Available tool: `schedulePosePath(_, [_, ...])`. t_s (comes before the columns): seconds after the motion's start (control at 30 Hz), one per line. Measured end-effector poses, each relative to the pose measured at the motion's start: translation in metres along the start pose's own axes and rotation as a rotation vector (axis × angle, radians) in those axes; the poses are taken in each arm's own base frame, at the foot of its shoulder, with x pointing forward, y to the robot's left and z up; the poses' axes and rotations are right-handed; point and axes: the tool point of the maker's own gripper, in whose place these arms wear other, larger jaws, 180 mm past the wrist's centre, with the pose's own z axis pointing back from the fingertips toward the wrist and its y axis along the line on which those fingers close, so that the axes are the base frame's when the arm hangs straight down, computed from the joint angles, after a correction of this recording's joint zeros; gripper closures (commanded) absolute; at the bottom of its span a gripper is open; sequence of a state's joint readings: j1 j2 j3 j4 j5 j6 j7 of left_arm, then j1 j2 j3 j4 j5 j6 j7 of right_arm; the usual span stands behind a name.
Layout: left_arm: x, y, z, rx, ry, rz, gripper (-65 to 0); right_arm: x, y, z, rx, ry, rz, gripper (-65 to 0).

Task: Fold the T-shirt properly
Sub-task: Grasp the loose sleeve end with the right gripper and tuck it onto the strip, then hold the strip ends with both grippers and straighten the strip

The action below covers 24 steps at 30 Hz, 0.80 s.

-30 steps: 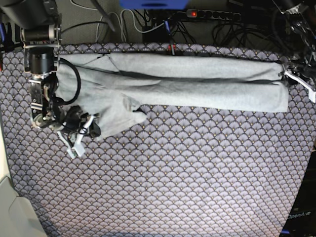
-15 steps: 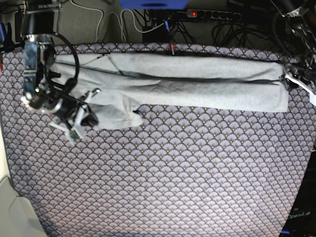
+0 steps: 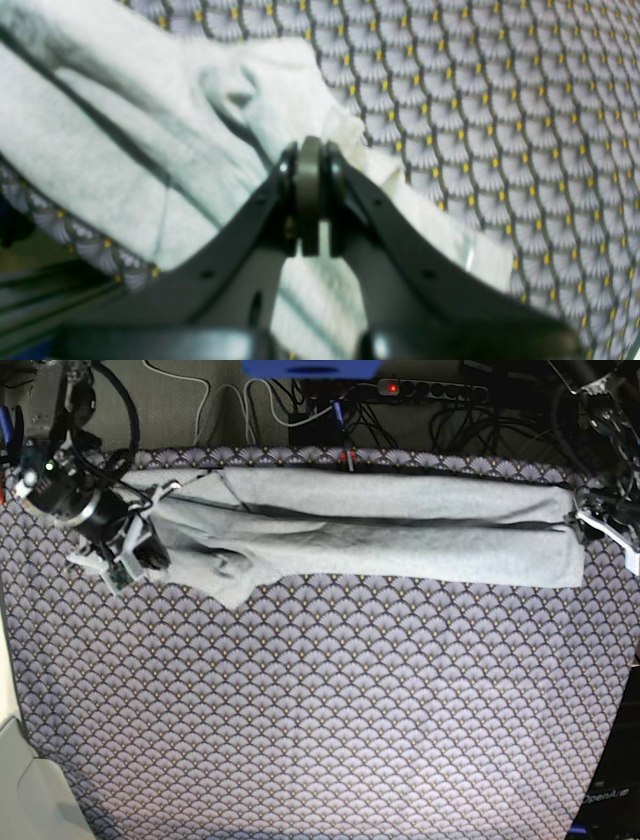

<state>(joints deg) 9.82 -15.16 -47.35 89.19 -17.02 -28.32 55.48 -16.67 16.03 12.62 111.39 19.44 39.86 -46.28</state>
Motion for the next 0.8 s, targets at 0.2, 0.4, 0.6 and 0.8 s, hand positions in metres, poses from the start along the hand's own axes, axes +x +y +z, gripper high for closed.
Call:
schedulePosePath(0.2, [0.002,-0.001,-0.001,-0.002,-0.004,0.001,-34.8,-0.02,0.005,0.016,0.031,-0.001,-0.094,0.0])
schedulePosePath(0.4, [0.002,-0.002,-0.001,-0.003,-0.005,0.001,-34.8,-0.038,0.011,0.022,0.042,0.046,-0.111,0.0])
schedulePosePath(0.6, [0.002,-0.001,-0.001,-0.003,-0.005,0.001,-34.8,-0.049,0.019,0.025,0.057,0.069,-0.128,0.0])
schedulePosePath(0.8, [0.002,-0.001,-0.001,-0.002,-0.004,0.001,-34.8,-0.051,0.02,0.025,0.059,0.074,-0.134,0.0])
